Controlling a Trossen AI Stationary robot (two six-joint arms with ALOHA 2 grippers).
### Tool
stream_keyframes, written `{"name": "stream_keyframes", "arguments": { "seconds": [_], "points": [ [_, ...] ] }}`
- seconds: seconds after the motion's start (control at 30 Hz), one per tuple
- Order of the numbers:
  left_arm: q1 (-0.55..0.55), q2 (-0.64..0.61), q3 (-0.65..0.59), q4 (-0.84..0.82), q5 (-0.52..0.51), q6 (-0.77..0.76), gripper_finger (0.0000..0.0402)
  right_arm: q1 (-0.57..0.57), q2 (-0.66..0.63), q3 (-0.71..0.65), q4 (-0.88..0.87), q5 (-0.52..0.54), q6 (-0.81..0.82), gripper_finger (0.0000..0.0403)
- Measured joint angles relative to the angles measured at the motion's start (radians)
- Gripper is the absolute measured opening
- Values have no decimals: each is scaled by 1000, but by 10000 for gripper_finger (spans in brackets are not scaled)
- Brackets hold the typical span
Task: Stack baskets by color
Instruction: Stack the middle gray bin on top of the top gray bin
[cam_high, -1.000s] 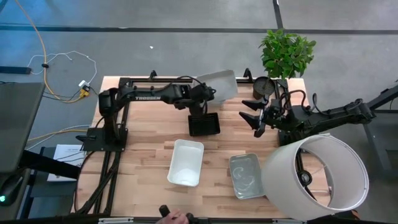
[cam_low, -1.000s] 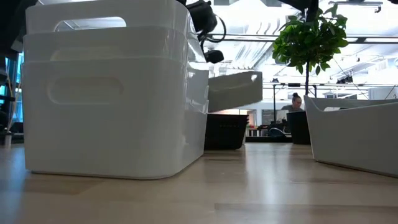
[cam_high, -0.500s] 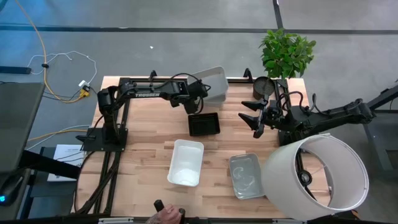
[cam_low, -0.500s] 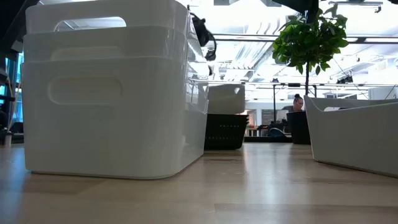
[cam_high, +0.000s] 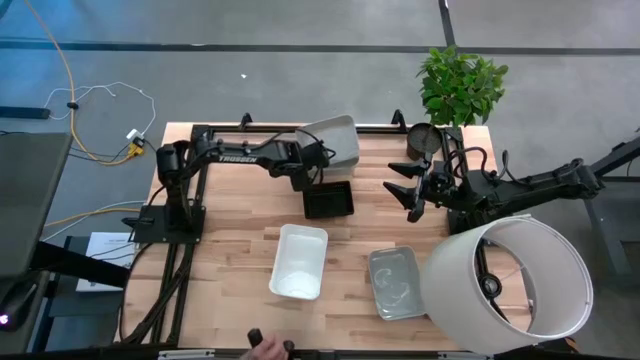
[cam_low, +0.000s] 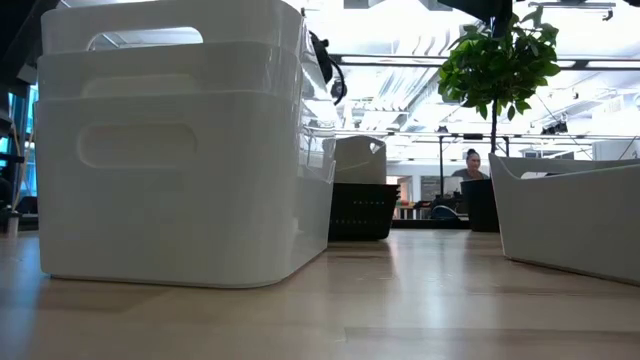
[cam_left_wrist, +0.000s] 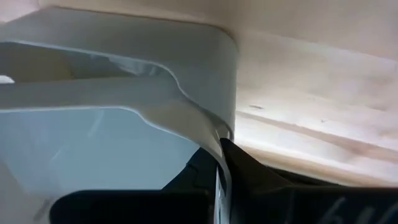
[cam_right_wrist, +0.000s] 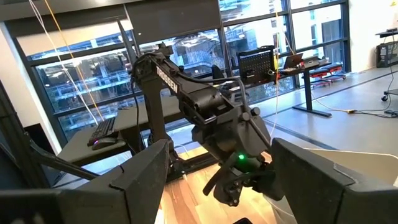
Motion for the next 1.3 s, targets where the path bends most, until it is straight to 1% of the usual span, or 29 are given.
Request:
{"name": "stream_keyframes", "arguments": {
  "seconds": [0.13,0.3,0.53,0.63,0.73,0.87,0.97,1.03,1.17,1.3],
  "points": [
    [-11,0,17,-4,-41,-4,0,0,0,0,0,0,0,270],
    [-26,0,51,-19,-35,-26,0,0,0,0,-1,0,-3,270],
    [-33,-1,60,-97,19,-38,0,0,0,0,-1,0,-8,270],
    [-31,-1,60,-135,74,-61,0,0,0,0,-1,0,-8,270],
    [-31,-1,60,-133,116,-92,0,0,0,0,-1,0,-8,270],
    [-31,-1,60,-120,139,-139,6,0,0,0,-1,0,-8,270],
    [-30,-2,61,-110,171,-189,21,0,0,0,-2,0,-8,270],
    [-31,-2,61,-109,174,-211,35,0,0,0,-2,0,-8,270],
    [-25,-2,62,-106,179,-253,75,0,0,0,-10,0,-8,270],
    [-24,-3,62,-86,175,-341,120,0,0,0,-25,0,-5,270]
  ]
}}
